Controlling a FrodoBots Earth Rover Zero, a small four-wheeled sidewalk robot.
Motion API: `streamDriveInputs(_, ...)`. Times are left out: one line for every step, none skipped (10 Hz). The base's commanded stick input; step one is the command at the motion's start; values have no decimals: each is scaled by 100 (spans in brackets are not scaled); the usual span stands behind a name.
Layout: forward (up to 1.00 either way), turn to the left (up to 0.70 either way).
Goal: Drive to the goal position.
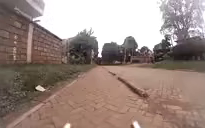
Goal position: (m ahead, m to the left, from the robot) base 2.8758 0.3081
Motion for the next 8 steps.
streamDriveInputs(50, 0)
streamDriveInputs(50, 0)
streamDriveInputs(50, 0)
streamDriveInputs(50, 0)
streamDriveInputs(50, 0)
streamDriveInputs(50, 5)
streamDriveInputs(50, 11)
streamDriveInputs(50, 13)
